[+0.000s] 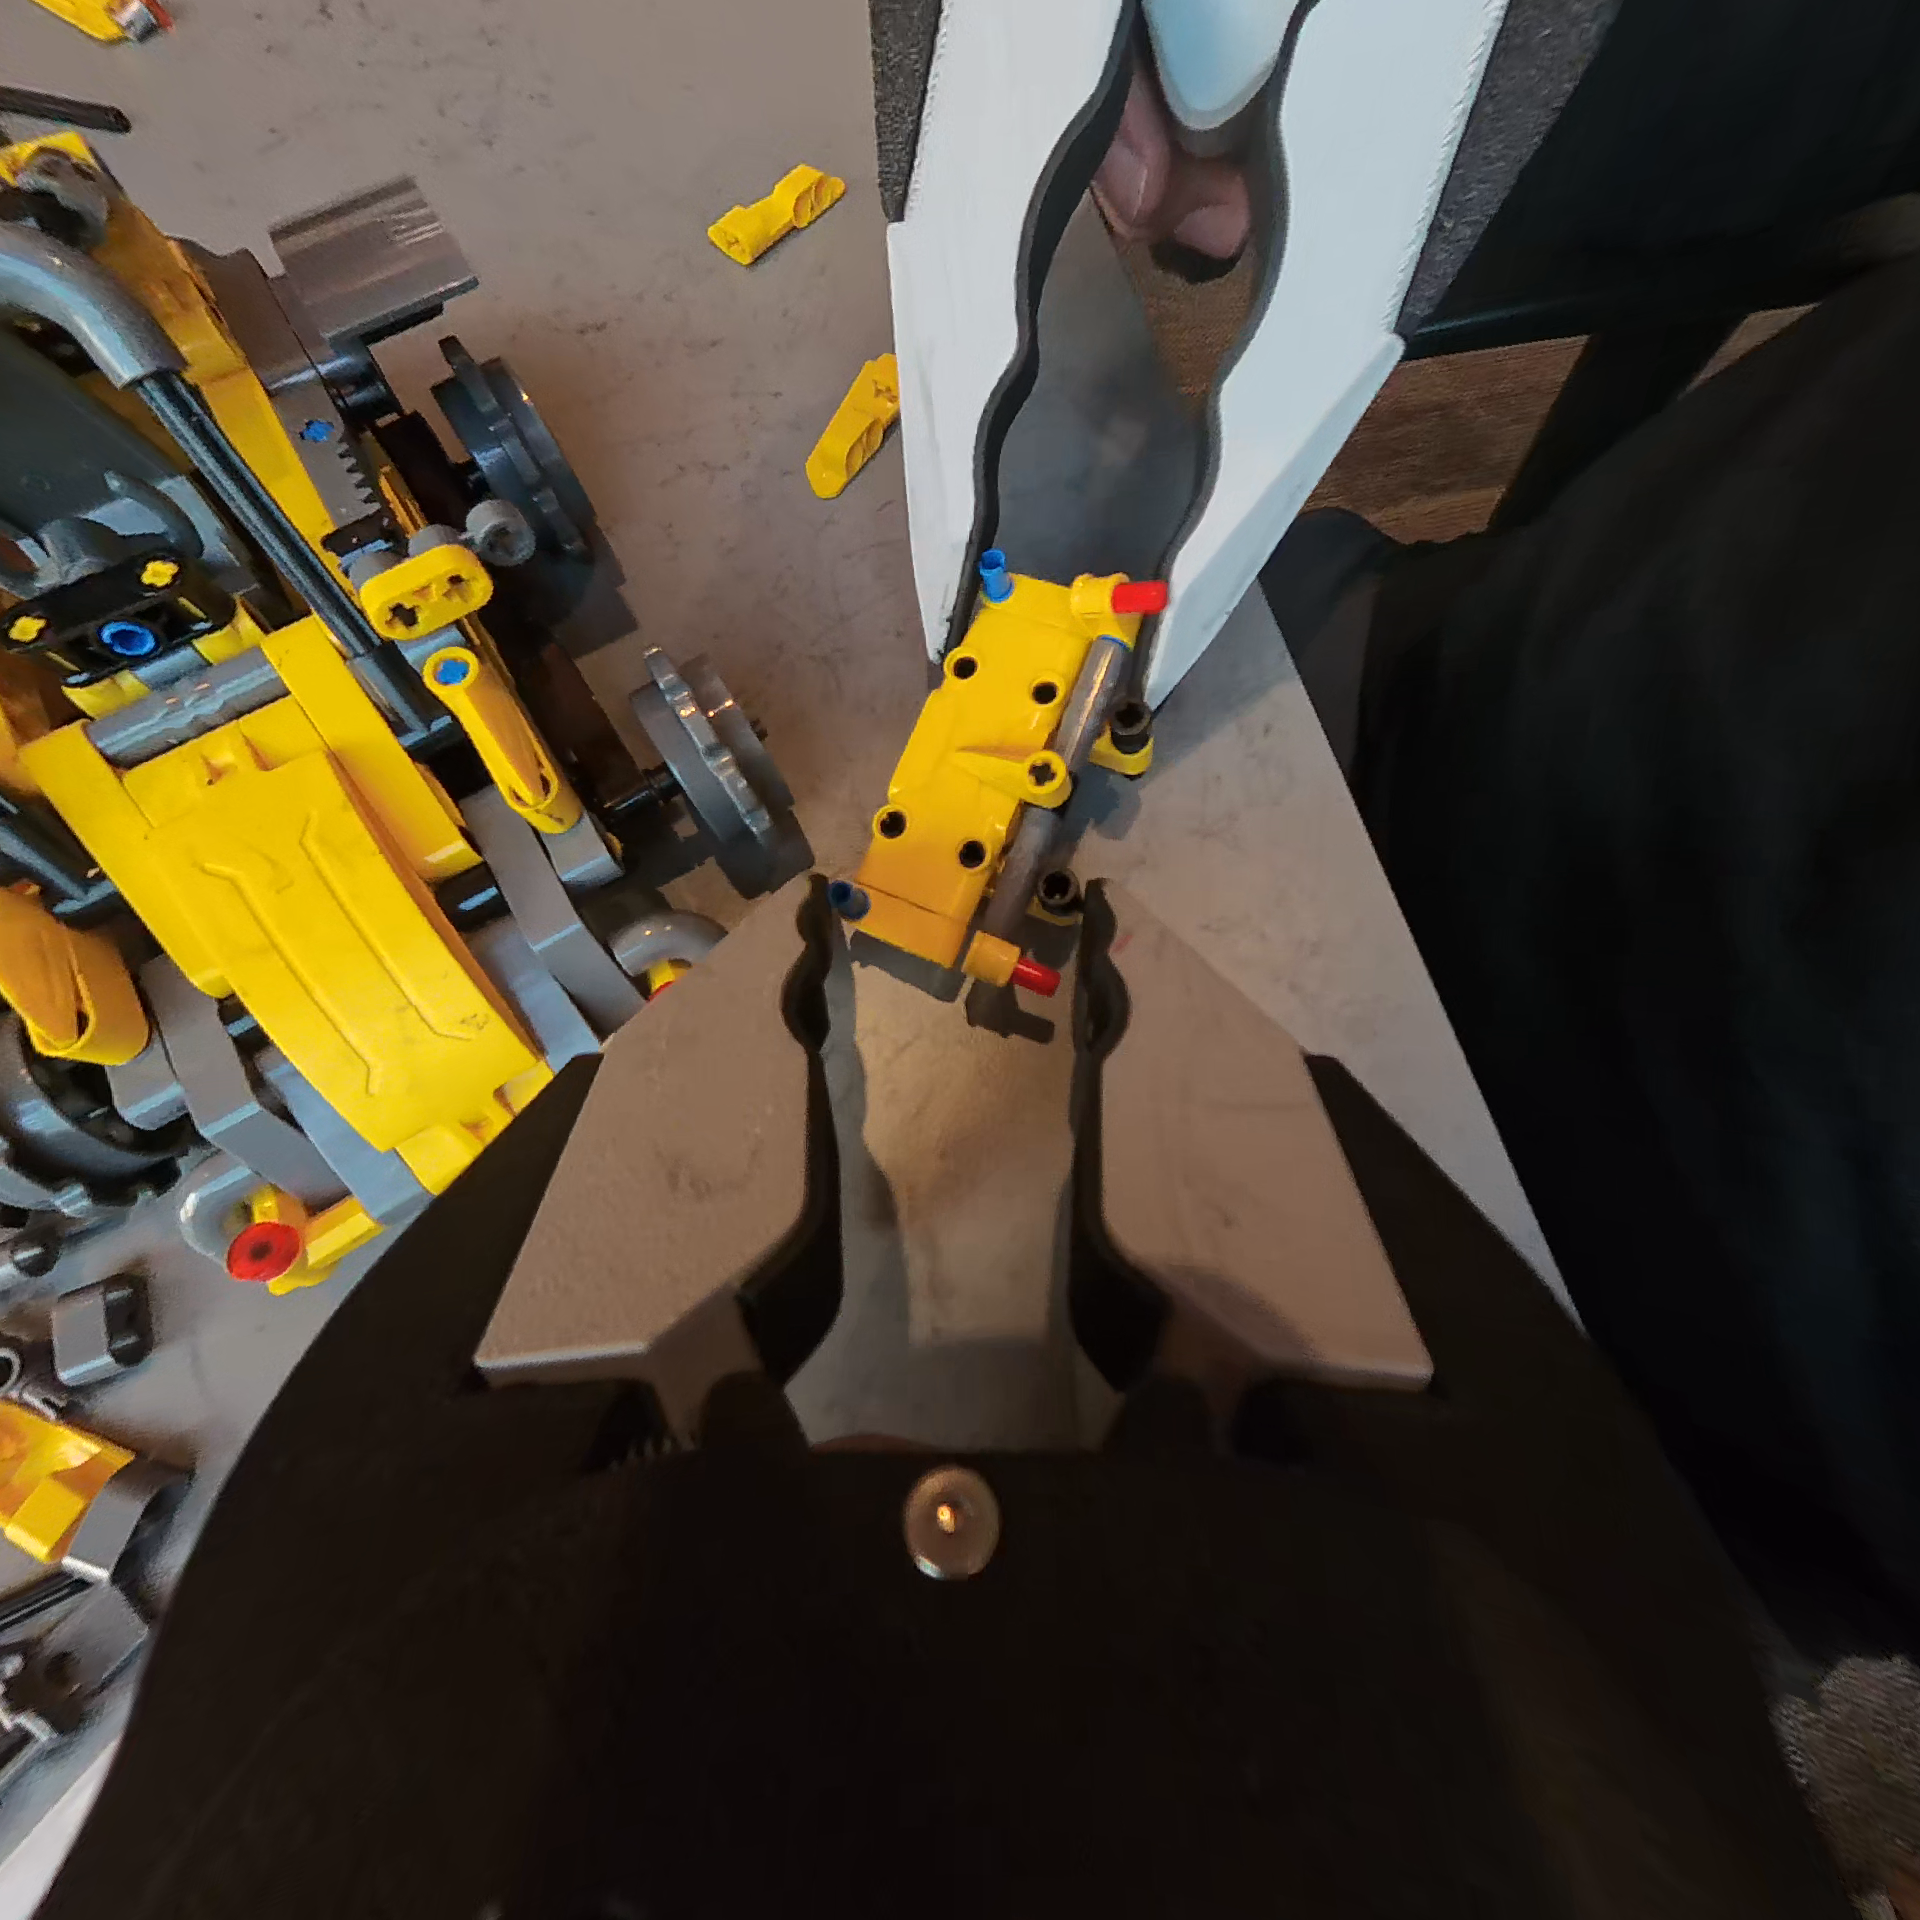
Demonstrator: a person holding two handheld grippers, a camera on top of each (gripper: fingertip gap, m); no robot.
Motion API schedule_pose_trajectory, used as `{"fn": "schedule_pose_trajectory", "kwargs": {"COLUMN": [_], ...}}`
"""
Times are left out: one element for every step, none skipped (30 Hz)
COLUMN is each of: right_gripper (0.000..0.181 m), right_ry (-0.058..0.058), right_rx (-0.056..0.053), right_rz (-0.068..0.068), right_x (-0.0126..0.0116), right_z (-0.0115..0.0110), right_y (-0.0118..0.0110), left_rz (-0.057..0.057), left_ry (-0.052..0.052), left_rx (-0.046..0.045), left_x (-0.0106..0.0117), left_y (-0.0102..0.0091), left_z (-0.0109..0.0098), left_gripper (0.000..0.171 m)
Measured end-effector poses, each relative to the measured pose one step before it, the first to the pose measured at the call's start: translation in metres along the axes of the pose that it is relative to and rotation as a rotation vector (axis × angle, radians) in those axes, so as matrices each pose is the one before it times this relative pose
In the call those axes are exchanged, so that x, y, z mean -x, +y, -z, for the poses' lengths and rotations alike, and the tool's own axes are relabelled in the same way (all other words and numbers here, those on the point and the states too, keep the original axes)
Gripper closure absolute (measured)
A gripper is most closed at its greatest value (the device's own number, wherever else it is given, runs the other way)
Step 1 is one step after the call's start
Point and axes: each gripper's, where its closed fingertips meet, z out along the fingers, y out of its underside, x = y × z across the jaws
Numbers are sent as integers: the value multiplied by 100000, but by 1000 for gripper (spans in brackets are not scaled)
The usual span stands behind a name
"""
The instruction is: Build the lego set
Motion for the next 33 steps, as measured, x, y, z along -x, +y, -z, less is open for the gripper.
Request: {"fn": "schedule_pose_trajectory", "kwargs": {"right_gripper": [147, 147, 147, 147, 147, 147, 147, 147, 147, 147, 147, 146, 146, 146, 146, 146, 143, 138, 135, 135, 135, 135, 135, 135, 135, 135, 135, 135, 135, 135, 135, 133, 132], "right_ry": [249, 473, 224, 271, 315, 264, 135, 273, 412, 501, 676, 904, 948, 978, 853, 882, 968, 182, -19, 166, 122, 3, 462, 591, 510, 476, 319, 223, 433, 573, 516, 776, 1047], "right_rx": [215, -92, 53, 107, -34, -260, -430, -613, -755, -914, -1054, -1175, -1136, -1099, -792, -751, -948, -1203, -979, -619, -187, 302, 338, 124, 27, 0, 81, 10, -434, -614, -560, -789, -1094], "right_rz": [410, 409, 327, 320, 279, 89, 47, 185, 282, 320, 545, 833, 971, 900, 397, -280, -710, -984, -919, -539, -230, -58, 276, 519, 489, 348, 110, 48, 246, 179, 38, 5, 246], "right_x": [-11, -34, 5, -10, -18, -6, 1, -5, -41, -48, -67, -73, -78, -107, -129, -183, -219, -96, -70, -80, -81, -49, -87, -92, -83, -83, -84, -64, -94, -107, -114, -162, -208], "right_z": [17, 34, 14, 26, 29, 64, 68, 109, 138, 173, 199, 208, 208, 187, 136, 102, 82, 52, 32, 25, -23, -60, -61, -54, -48, -42, -42, -25, 2, 47, 32, 54, 69], "right_y": [-57, -68, -47, -20, -42, -72, -108, -129, -170, -208, -240, -260, -262, -215, -124, -78, -70, -116, -75, -38, 30, 88, 88, 35, 18, 8, 7, -13, -63, -87, -78, -98, -121], "left_rz": [-880, -614, -289, -151, -163, -208, -264, -330, -490, -694, -892, -1151, -1428, -1613, -1665, -1604, -1413, -1221, -1045, -841, -781, -942, -1166, -1400, -1555, -1565, -1465, -1307, -1262, -1270, -1285, -1382, -1735], "left_ry": [-891, -729, -424, -294, -264, -191, -226, -344, -473, -654, -822, -1023, -1306, -1527, -1680, -2009, -2292, -1998, -1326, -847, -753, -877, -1033, -1232, -1391, -1445, -1340, -1234, -1319, -1350, -1426, -1889, -2505], "left_rx": [-35, -5, 79, 0, -193, -346, -575, -891, -1075, -1197, -1291, -1379, -1515, -1486, -1263, -1035, -1063, -1048, -759, -286, 288, 537, 370, 397, 655, 625, 322, 161, 42, -279, -663, -726, -316], "left_x": [54, 54, 32, 23, 27, 16, 29, 24, 41, 51, 48, 65, 87, 103, 125, 185, 227, 191, 97, 25, 41, 58, 59, 72, 83, 88, 79, 70, 90, 95, 90, 159, 241], "left_y": [-25, -25, -15, -24, -45, -84, -112, -179, -202, -242, -259, -283, -316, -294, -267, -238, -248, -258, -209, -91, 16, 54, 12, 14, 41, 46, -2, -32, -74, -133, -207, -226, -166], "left_z": [14, 15, 5, 2, 11, 42, 76, 121, 129, 144, 155, 174, 176, 167, 157, 127, 107, 93, 72, 16, -26, -35, -16, -15, -29, -24, -16, 15, 25, 48, 68, 82, 74], "left_gripper": [127, 127, 127, 127, 127, 128, 128, 128, 128, 128, 128, 128, 128, 128, 127, 128, 128, 127, 128, 128, 128, 127, 127, 127, 128, 128, 128, 128, 128, 128, 128, 128, 128]}}
